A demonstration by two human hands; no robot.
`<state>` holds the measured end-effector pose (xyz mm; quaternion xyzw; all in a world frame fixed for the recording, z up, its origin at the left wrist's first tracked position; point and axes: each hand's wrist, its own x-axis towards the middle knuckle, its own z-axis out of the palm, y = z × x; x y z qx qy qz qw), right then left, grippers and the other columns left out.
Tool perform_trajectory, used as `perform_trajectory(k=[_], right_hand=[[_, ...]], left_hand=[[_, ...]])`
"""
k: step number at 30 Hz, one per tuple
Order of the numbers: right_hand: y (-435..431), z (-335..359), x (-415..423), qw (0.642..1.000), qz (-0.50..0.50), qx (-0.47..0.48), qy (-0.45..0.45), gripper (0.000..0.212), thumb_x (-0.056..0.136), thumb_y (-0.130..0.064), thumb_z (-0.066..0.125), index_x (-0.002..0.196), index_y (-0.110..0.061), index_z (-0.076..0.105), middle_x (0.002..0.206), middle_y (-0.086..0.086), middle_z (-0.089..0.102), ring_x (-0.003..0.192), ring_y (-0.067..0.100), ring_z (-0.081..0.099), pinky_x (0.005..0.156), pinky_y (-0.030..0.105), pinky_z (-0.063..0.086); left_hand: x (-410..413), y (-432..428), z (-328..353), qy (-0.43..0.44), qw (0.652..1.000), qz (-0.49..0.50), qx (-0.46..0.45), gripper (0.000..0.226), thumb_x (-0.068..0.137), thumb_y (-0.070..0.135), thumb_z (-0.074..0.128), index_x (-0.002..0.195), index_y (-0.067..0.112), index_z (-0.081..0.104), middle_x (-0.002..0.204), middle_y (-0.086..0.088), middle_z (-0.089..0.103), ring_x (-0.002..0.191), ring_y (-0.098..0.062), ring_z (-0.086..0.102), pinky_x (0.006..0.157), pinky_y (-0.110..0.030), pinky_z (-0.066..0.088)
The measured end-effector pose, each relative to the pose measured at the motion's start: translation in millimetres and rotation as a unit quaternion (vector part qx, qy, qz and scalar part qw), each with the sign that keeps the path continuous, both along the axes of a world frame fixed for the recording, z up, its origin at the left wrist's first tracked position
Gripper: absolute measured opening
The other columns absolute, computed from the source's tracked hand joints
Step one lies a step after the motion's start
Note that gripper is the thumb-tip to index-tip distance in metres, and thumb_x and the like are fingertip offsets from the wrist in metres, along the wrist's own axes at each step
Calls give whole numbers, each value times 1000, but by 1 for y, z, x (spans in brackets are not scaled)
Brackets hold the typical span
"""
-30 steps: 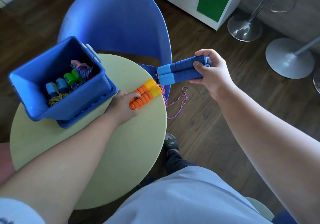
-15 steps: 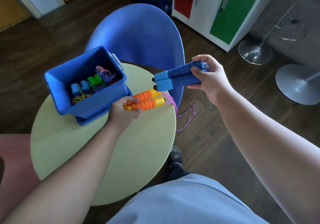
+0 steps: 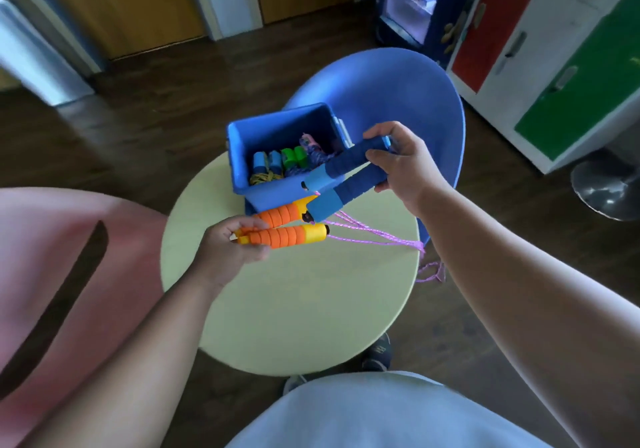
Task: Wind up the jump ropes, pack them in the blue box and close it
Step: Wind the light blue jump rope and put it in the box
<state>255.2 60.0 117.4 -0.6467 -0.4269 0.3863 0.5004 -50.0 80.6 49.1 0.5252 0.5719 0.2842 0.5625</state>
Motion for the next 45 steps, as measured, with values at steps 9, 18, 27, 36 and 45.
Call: perform_trajectory(k=[9, 18, 27, 36, 45], right_hand=[[3, -7, -45, 977, 115, -29, -178, 27, 89, -14, 59, 100, -38, 65, 73, -5, 51, 50, 16, 46, 53, 33, 49], [-12, -16, -58, 968, 160, -34, -188, 19, 94, -4, 62, 107, -17, 67, 96, 8, 61, 48, 10, 55, 44, 10, 37], [-13, -43, -56, 970, 174, -75, -150, 24, 93, -2, 62, 102, -24, 66, 108, 9, 55, 62, 26, 65, 47, 16, 45], [-20, -74, -70, 980, 125, -94, -126, 27, 88, -5, 65, 100, -28, 71, 109, -4, 55, 65, 16, 59, 52, 23, 49], [-9, -62, -65, 991, 79, -80, -70, 27, 85, -8, 71, 101, -30, 72, 110, 0, 54, 71, 36, 71, 65, 48, 62]], left_hand=[[-25, -13, 9, 117, 978, -102, 139, 49, 72, -9, 81, 86, 39, 76, 113, 17, 65, 99, -3, 65, 75, -23, 57], [5, -12, 14, 144, 962, -178, 150, 53, 80, -14, 59, 105, 31, 74, 119, 21, 58, 105, 2, 67, 80, -24, 59], [28, -7, 2, 16, 997, -79, 1, 53, 84, -22, 57, 121, 16, 63, 106, 6, 78, 82, -8, 76, 67, -23, 57], [30, -10, -47, 137, 990, -37, 17, 41, 82, 0, 71, 111, 28, 65, 93, 17, 69, 82, 0, 67, 67, -18, 51], [28, -13, -40, 240, 952, -66, 176, 47, 85, 22, 81, 129, 26, 64, 122, -1, 46, 95, -23, 64, 86, -32, 53]])
